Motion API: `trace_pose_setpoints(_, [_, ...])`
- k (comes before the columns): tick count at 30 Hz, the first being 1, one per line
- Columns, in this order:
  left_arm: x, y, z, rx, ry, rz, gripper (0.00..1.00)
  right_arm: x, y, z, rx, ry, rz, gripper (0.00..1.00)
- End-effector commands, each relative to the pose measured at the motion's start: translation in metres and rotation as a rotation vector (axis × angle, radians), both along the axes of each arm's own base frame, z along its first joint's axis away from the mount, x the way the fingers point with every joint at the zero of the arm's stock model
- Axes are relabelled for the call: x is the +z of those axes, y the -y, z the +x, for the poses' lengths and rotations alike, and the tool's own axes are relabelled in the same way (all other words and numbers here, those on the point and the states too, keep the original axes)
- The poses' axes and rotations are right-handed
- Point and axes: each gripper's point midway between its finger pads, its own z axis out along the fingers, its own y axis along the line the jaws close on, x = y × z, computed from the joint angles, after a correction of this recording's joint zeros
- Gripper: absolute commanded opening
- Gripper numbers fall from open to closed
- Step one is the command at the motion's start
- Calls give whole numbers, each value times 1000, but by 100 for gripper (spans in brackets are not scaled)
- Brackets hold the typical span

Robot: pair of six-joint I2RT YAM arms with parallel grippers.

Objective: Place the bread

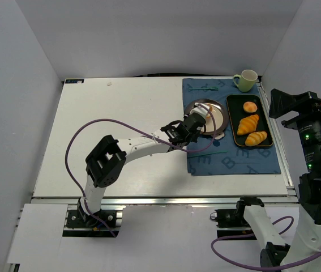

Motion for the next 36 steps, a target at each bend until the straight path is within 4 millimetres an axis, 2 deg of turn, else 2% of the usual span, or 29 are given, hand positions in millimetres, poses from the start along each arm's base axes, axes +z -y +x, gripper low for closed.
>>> trace_pose_setpoints(1, [14, 7, 8, 29, 32, -51, 0, 4, -5, -3, 27, 19, -8, 84])
trace_pose_setpoints(6, [3, 2, 6, 56, 11, -27, 2, 3, -3, -4, 17, 19, -11, 84])
trace_pose_setpoints(7, [4, 1, 6, 56, 9, -24, 15, 1, -3, -3, 17, 16, -12, 84])
trace_pose_setpoints(8, [2, 0, 6, 56, 5, -19, 19, 1, -3, -3, 17, 16, -12, 84])
trace_pose_setpoints(13, [11, 0, 5, 54, 14, -28, 24, 0, -5, -2, 29, 15, -8, 84])
trace_pose_setpoints(19, [24, 2, 3, 42, 23, -49, 38, 4, -5, -5, 29, 25, -6, 84])
trace_pose_setpoints(21, [28, 2, 1, 43, 28, -51, 49, 4, -5, -5, 29, 25, -8, 84])
trace_pose_setpoints(24, [36, 1, -1, 45, 42, -52, 57, 3, -6, -5, 30, 22, -8, 84])
trace_pose_setpoints(33, [56, -3, -4, 56, 70, -61, 59, 3, -6, -6, 30, 25, -7, 84])
trace_pose_setpoints(36, [67, -13, -4, 87, 86, -58, 58, 2, -6, -5, 32, 22, -8, 84])
